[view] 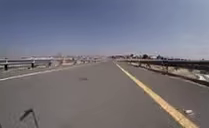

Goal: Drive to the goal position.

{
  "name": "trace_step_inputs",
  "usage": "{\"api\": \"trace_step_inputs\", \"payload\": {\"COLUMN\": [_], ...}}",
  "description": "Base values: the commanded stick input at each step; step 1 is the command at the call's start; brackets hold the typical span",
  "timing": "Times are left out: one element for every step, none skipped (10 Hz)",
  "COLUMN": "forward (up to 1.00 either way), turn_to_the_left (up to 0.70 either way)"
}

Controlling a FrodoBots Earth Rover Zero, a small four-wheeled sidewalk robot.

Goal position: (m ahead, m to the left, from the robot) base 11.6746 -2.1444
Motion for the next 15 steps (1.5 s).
{"api": "trace_step_inputs", "payload": {"forward": [1.00,1.00,1.00,1.00,1.00,1.00,1.00,1.00,1.00,1.00,1.00,1.00,1.00,1.00,1.00], "turn_to_the_left": [0.00,0.00,0.00,0.00,0.00,0.00,0.00,0.00,0.00,0.00,0.00,0.00,0.00,0.00,0.00]}}
